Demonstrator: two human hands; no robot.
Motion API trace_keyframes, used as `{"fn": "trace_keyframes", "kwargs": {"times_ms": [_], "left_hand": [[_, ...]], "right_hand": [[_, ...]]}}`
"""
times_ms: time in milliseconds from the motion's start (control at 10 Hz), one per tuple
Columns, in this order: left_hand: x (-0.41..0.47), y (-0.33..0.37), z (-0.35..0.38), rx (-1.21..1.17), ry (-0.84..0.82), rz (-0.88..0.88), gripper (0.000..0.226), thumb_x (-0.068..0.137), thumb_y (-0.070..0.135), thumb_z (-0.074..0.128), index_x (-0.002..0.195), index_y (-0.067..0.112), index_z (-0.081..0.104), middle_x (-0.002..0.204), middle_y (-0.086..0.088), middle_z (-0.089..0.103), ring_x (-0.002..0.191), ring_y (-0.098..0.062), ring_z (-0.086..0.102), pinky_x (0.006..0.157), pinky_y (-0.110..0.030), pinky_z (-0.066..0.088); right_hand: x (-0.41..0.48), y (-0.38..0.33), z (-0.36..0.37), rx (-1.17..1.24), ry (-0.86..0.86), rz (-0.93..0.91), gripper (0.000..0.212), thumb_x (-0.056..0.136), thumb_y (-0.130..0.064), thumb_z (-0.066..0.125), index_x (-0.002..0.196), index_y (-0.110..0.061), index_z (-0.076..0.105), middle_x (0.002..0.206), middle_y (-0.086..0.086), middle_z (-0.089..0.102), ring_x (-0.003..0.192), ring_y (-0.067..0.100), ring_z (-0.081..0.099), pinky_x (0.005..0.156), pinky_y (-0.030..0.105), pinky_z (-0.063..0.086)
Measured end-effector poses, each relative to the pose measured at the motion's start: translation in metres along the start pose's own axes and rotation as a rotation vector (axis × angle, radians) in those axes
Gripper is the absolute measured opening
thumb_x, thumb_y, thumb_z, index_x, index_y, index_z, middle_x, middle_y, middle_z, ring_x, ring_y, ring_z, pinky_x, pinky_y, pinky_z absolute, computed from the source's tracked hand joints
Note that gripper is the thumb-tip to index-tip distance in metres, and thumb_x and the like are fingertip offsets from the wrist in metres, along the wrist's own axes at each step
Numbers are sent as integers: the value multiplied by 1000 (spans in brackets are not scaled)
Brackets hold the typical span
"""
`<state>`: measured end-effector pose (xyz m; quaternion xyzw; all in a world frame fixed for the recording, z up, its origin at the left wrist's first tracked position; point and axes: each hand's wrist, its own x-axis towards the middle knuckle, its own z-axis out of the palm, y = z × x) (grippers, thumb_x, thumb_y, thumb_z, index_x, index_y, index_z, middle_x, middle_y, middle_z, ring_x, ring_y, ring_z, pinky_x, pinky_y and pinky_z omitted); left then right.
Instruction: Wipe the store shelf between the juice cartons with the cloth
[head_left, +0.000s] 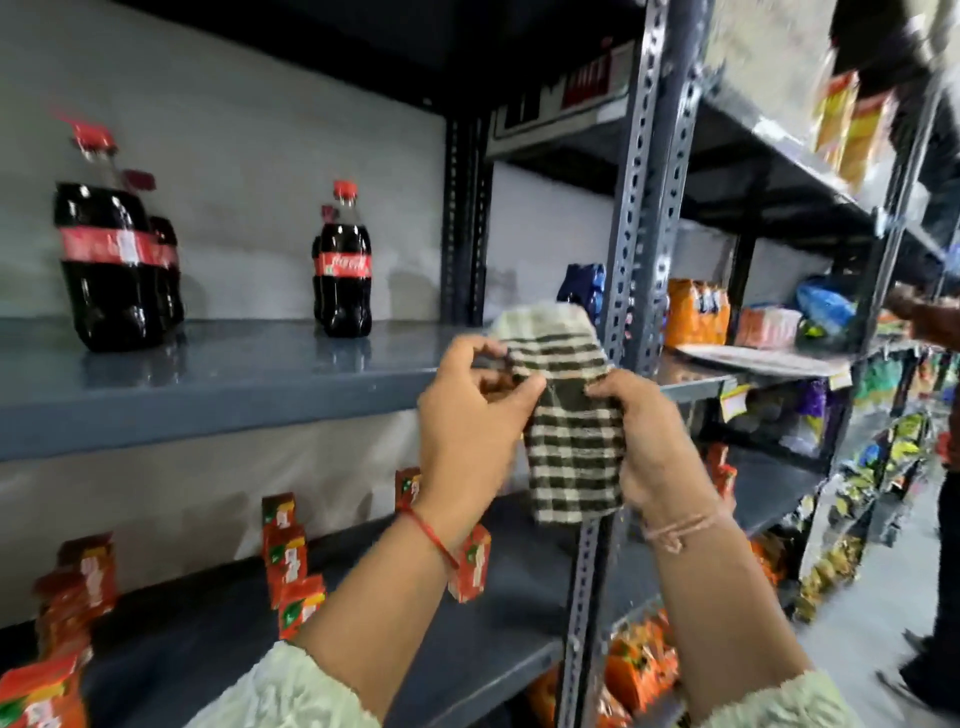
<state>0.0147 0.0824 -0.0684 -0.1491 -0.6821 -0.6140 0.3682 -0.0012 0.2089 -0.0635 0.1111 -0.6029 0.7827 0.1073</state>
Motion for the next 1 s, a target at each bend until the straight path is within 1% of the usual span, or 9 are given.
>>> {"fn": "trace_keyframes", "kwargs": {"times_ms": [200, 300, 400, 500, 600, 700, 800, 900, 1000], "left_hand": [[89, 21, 8, 116, 96, 100, 30, 67, 9, 73, 71, 29, 51, 81, -8, 66, 80, -25, 64, 81, -40, 53], [136, 5, 7, 338, -25, -78, 24, 66, 9, 74, 89, 10, 67, 101, -16, 69, 97, -29, 63, 91, -40, 50], [153, -12, 7, 614, -161, -286, 38, 67, 19, 76, 99, 3, 66, 108, -17, 68, 98, -30, 63, 87, -37, 52], [151, -14, 12, 853, -283, -311, 47, 68, 31, 75, 103, 1, 64, 107, -13, 67, 99, -28, 63, 77, -27, 48], [140, -12, 18, 1061, -383, -284, 40, 77, 29, 68, 107, 4, 60, 112, -13, 65, 103, -26, 60, 75, -25, 45], [132, -8, 20, 1134, -421, -227, 28, 86, 23, 57, 109, 7, 58, 119, -14, 62, 107, -29, 57, 83, -28, 45], [122, 7, 19, 1099, -467, -206, 17, 89, 23, 51, 88, 10, 62, 112, -15, 63, 96, -29, 57, 74, -28, 41], [118, 2, 4, 1019, -450, -166, 19, 87, 27, 53, 95, 14, 64, 112, -12, 63, 100, -30, 56, 81, -28, 42], [114, -9, -26, 1010, -293, -41, 34, 86, 27, 53, 114, 9, 59, 124, -18, 59, 114, -33, 51, 93, -32, 41]], "right_hand": [[80, -57, 25, -267, -129, -79, 10, 82, -11, 51, 77, -10, 60, 66, 8, 68, 63, 23, 64, 65, 32, 51], [128, -51, 36, -495, -157, -139, 5, 80, -9, 64, 80, -7, 59, 72, 9, 68, 71, 21, 63, 75, 37, 55], [154, -38, 38, -737, -107, -189, 18, 77, -10, 71, 78, -14, 53, 84, 8, 59, 85, 20, 53, 85, 35, 46], [166, -25, 39, -991, -128, -190, 17, 79, -14, 70, 69, -15, 57, 101, 13, 68, 93, 22, 59, 89, 28, 47], [174, -15, 41, -1155, -141, -176, 26, 82, -22, 68, 98, -2, 67, 113, 15, 68, 105, 28, 62, 94, 34, 50], [177, -12, 40, -1222, -138, -175, 32, 83, -29, 67, 101, -2, 67, 109, 15, 69, 103, 29, 62, 93, 35, 51], [179, -12, 39, -1261, -149, -158, 29, 83, -29, 65, 96, -3, 68, 107, 14, 70, 99, 30, 63, 90, 34, 51], [162, -18, 46, -1369, -34, -284, 23, 88, -23, 55, 98, -7, 67, 109, 14, 69, 101, 30, 62, 87, 34, 47], [131, -22, 69, -1277, 107, -639, 27, 90, -20, 48, 105, -11, 68, 111, 15, 68, 105, 34, 60, 87, 36, 46]]}}
